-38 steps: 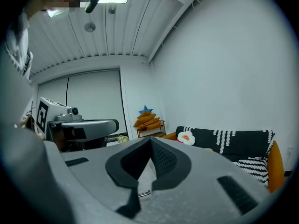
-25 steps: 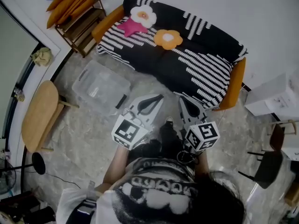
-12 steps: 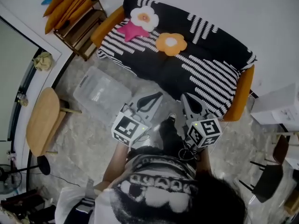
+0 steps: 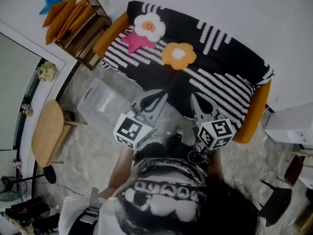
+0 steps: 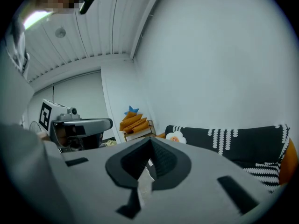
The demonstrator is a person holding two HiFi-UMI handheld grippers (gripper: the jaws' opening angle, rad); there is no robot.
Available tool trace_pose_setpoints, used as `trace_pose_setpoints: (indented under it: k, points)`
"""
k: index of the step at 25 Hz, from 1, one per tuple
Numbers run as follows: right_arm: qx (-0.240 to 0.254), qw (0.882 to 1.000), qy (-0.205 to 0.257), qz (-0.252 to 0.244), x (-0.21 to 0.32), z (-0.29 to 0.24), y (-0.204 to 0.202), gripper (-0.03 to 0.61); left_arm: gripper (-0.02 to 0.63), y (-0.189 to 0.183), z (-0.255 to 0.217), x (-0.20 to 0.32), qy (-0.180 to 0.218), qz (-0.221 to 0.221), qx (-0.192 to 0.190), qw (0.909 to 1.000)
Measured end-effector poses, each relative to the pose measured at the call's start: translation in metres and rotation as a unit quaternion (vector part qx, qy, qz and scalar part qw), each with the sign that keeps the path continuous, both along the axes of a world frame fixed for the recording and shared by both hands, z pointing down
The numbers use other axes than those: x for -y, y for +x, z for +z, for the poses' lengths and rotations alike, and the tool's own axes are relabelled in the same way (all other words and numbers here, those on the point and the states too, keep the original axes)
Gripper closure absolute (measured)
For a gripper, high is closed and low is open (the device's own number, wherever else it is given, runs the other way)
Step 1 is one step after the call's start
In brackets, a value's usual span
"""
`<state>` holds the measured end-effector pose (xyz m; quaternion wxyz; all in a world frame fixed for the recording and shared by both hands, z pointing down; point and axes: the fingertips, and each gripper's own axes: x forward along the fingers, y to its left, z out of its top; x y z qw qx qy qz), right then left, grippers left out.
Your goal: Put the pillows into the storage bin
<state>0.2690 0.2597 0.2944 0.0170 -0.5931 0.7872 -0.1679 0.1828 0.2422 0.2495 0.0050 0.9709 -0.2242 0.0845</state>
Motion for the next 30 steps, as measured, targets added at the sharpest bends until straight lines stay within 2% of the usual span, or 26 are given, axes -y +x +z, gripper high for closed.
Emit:
trace_pose_setpoints:
  k: [4,11,18,24,30]
  points:
    - [0.003,1.0,-0.005,-0.011,0.025,0.007,0.015,0.572,0.604,0.016,0.004,0.021,0.006,-0.007,0.006,0.9999]
    - [0.028,0.999,-0.028,-0.012,0.049,0.028,0.023,0.572,0.604,0.026,0.017,0.049,-0.012,-0.009,0.028,0.9995]
    - [0.032,0.998,-0.047,0.014,0.08,0.051,0.048,0.572,0.604,0.048,0.036,0.093,-0.016,0.022,0.051,0.9983]
    - [0.027,0.996,-0.066,0.047,0.147,0.076,0.066,0.571,0.604,0.06,0.06,0.171,-0.024,0.05,0.055,0.9969]
    - [0.013,0.991,-0.118,0.067,0.221,0.116,0.073,0.571,0.604,0.066,0.088,0.256,-0.046,0.091,0.051,0.9934]
